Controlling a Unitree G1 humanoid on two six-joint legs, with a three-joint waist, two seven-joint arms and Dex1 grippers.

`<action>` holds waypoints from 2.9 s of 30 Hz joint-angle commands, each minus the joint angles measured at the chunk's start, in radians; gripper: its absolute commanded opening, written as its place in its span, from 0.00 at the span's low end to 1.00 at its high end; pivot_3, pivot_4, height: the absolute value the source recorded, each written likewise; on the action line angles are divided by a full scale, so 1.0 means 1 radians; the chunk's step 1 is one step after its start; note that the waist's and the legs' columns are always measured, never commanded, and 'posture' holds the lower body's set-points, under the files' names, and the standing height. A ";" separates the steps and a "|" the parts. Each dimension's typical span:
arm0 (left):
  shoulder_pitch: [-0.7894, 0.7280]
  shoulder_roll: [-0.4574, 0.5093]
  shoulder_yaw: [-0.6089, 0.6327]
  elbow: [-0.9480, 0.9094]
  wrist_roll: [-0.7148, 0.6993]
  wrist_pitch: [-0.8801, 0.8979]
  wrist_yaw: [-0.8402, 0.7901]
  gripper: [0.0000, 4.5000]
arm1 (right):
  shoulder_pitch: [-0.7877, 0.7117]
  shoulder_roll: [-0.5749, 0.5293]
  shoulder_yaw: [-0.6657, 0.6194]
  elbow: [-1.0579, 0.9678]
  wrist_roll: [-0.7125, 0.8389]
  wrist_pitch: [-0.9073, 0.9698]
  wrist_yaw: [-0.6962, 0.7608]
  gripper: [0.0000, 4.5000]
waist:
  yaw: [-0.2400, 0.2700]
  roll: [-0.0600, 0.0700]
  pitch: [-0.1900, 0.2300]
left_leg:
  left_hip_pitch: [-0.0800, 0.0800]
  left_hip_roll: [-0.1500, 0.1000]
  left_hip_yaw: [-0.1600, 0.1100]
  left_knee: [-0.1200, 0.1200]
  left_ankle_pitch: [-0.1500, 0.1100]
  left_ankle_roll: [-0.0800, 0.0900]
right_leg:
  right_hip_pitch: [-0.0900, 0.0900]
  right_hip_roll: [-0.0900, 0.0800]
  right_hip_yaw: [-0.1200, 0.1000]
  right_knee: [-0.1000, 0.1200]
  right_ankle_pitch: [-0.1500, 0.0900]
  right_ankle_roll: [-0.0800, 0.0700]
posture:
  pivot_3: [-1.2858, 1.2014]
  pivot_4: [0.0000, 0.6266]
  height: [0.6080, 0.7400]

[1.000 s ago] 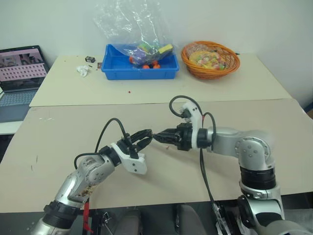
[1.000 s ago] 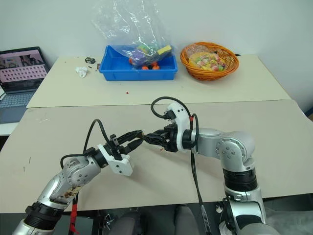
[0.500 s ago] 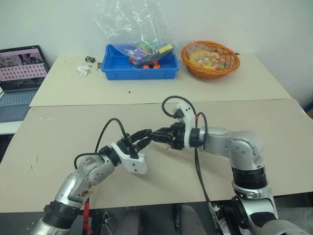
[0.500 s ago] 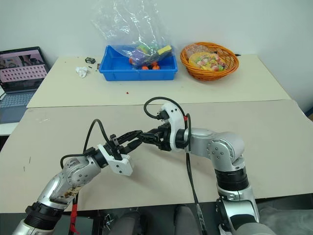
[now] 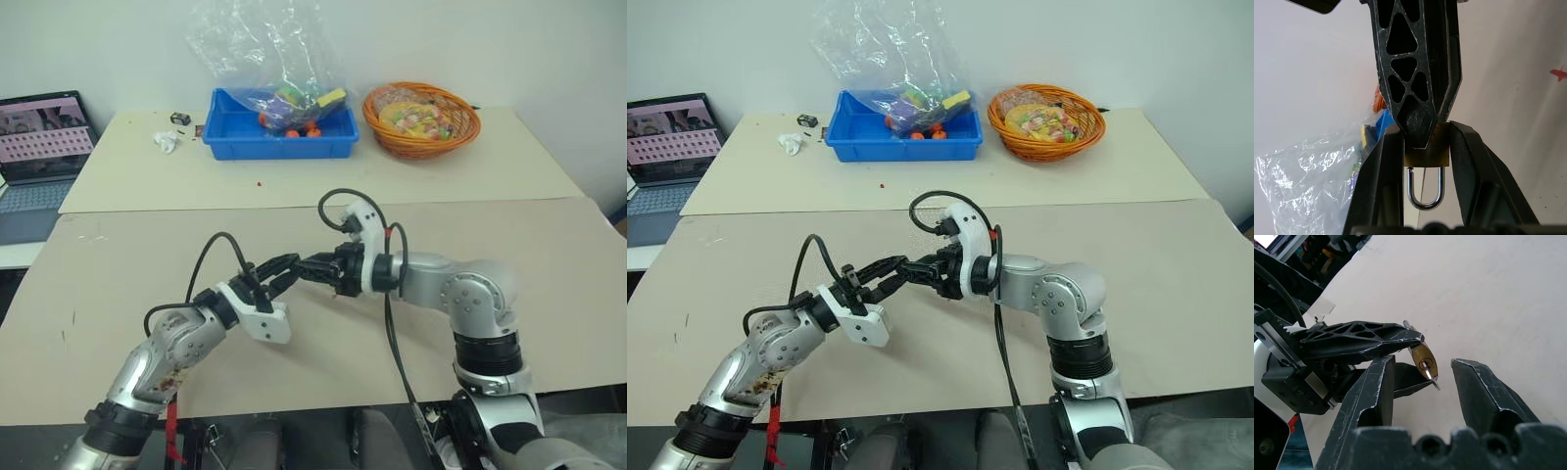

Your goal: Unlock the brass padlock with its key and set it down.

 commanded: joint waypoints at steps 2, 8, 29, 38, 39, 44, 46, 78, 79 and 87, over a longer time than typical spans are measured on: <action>-0.011 -0.009 -0.017 -0.040 -0.023 -0.010 -0.005 0.19 | -0.033 0.039 -0.028 -0.028 0.008 -0.058 0.003 0.52 | 0.000 0.000 0.000 | 0.000 0.000 0.000 0.000 0.000 0.000 | 0.000 0.000 0.000 0.000 0.000 0.000 | 0.52 0.24 0.91; -0.014 -0.016 -0.022 -0.028 -0.052 -0.009 -0.013 0.19 | -0.043 0.074 -0.038 -0.031 -0.006 -0.091 0.001 0.52 | -0.001 0.000 0.000 | 0.000 0.000 0.000 0.000 0.000 0.000 | 0.000 0.000 0.000 0.000 0.000 0.000 | 0.52 0.24 0.91; -0.020 -0.010 -0.033 -0.018 -0.110 -0.004 -0.041 0.19 | -0.042 0.095 -0.042 -0.049 -0.015 -0.104 0.001 0.04 | -0.002 0.000 0.000 | 0.000 0.000 0.000 0.000 0.000 0.000 | 0.000 0.000 0.000 0.000 0.000 0.000 | 0.52 0.24 0.91; -0.026 -0.007 -0.039 -0.025 -0.130 -0.016 -0.048 0.40 | -0.042 0.095 -0.043 -0.039 -0.021 -0.106 0.000 0.04 | -0.002 0.000 0.000 | 0.000 0.000 0.000 0.000 0.000 0.000 | 0.000 0.000 0.000 0.000 0.000 0.000 | 0.52 0.24 0.91; -0.026 -0.008 -0.039 -0.025 -0.142 -0.019 -0.051 0.44 | -0.042 0.094 -0.042 -0.039 -0.021 -0.106 0.000 0.03 | -0.002 0.000 0.000 | 0.000 0.000 0.000 0.000 0.000 0.000 | 0.000 0.000 0.000 0.000 0.000 0.000 | 0.52 0.24 0.91; -0.031 0.002 -0.048 -0.030 -0.145 -0.012 -0.072 0.85 | -0.040 0.096 -0.046 -0.035 -0.024 -0.103 -0.003 0.03 | -0.002 0.000 0.000 | 0.000 -0.001 0.000 0.000 0.000 0.000 | 0.000 0.000 0.000 0.000 0.000 0.000 | 0.52 0.24 0.91; -0.034 0.008 -0.047 -0.029 -0.146 -0.015 -0.076 0.95 | -0.042 0.095 -0.051 -0.024 -0.028 -0.107 -0.003 0.03 | -0.003 0.000 0.000 | 0.000 0.000 0.000 0.000 0.000 0.000 | 0.000 0.000 0.000 0.000 0.000 0.000 | 0.52 0.24 0.91; -0.042 0.102 0.166 -0.324 -1.362 1.045 -0.347 0.00 | 0.011 -0.226 -0.110 0.162 0.136 -0.038 0.436 0.03 | -0.008 0.000 0.000 | 0.001 0.000 0.000 0.001 0.001 -0.001 | 0.001 0.004 0.002 0.000 0.000 0.000 | 0.52 0.24 0.91; -0.047 0.098 0.170 -0.322 -1.362 1.050 -0.345 0.00 | 0.015 -0.230 -0.104 0.155 0.134 -0.040 0.441 0.03 | -0.006 0.000 0.000 | 0.001 0.000 0.000 0.001 0.001 -0.001 | 0.001 0.004 0.002 -0.001 0.000 0.000 | 0.52 0.24 0.91; -0.091 0.063 0.181 -0.321 -1.388 1.092 -0.315 0.00 | 0.047 -0.263 -0.055 0.113 0.114 -0.067 0.480 0.03 | -0.001 0.000 0.000 | 0.001 0.000 0.000 0.001 0.001 -0.001 | 0.001 0.003 0.002 -0.001 0.000 0.000 | 0.52 0.24 0.91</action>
